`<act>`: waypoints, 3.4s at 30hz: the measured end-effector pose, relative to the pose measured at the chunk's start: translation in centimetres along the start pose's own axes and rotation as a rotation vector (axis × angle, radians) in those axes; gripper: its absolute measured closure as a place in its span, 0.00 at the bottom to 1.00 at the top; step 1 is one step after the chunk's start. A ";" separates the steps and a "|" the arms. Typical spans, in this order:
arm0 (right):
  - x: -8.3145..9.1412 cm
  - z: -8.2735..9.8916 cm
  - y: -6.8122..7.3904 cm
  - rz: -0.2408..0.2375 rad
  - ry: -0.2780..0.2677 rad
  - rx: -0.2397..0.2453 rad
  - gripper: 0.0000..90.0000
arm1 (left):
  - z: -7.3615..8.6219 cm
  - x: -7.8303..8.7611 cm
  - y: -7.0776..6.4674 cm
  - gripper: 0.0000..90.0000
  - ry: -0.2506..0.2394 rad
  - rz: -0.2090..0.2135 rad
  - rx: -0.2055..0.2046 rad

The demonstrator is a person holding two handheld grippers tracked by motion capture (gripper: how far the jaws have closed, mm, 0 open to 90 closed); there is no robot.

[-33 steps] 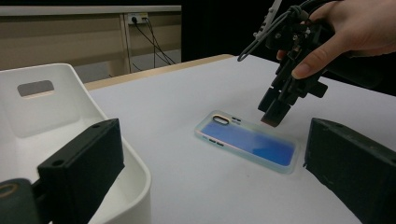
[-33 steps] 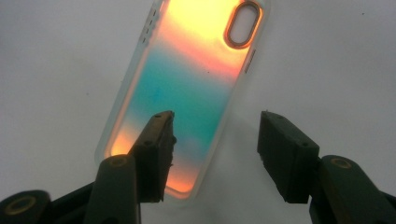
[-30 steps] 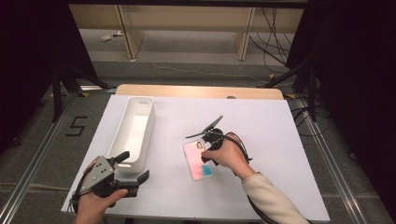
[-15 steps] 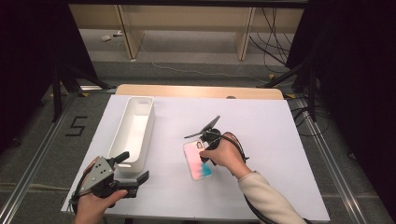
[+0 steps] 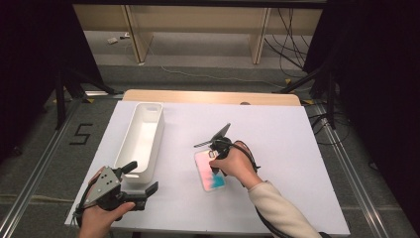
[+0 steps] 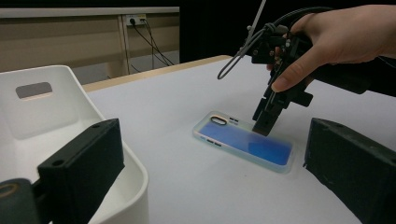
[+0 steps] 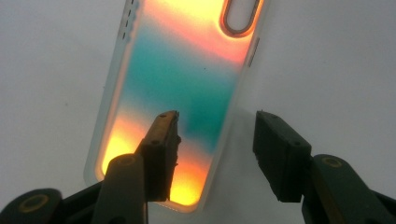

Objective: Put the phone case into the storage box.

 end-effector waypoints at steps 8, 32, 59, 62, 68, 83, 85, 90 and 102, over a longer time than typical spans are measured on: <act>-0.4 -0.1 -0.5 0.009 0.005 0.008 0.63 | 0.0 0.0 0.0 0.05 -0.001 0.000 0.000; -0.6 -0.5 0.0 0.016 0.068 -0.074 0.74 | 0.0 0.1 0.0 0.05 0.004 -0.005 0.003; -0.8 -0.9 -0.3 0.051 0.096 -0.108 0.89 | 0.0 0.1 0.0 0.05 0.005 -0.006 0.002; -0.9 -1.0 -0.2 0.062 0.089 -0.127 0.92 | 0.0 0.1 0.0 0.05 0.005 -0.005 0.002; -0.8 -1.1 -0.3 0.072 0.095 -0.139 0.94 | 0.0 0.1 0.0 0.05 0.005 -0.003 0.000; -0.9 -1.1 0.1 0.091 0.102 -0.218 0.98 | 0.0 0.2 0.0 0.05 0.004 -0.007 -0.001; -0.8 -1.1 0.0 0.094 0.106 -0.214 0.98 | 0.0 0.2 0.0 0.05 0.004 -0.007 -0.001; -0.7 -1.0 -0.1 0.092 0.098 -0.190 0.99 | -0.1 0.2 0.1 0.05 0.003 -0.009 -0.002; 0.3 -1.5 0.5 0.081 0.054 -0.179 0.99 | -0.1 0.2 0.0 0.05 0.004 -0.009 -0.002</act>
Point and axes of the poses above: each handheld gripper's, and its own axes: x roughly backward along the jaws, z roughly out of its underside, y roughly to its left, the point moved 9 cm from there along -x, roughly forward along the jaws, and after that the axes turned 4 degrees about -y, right-handed, at the moved point
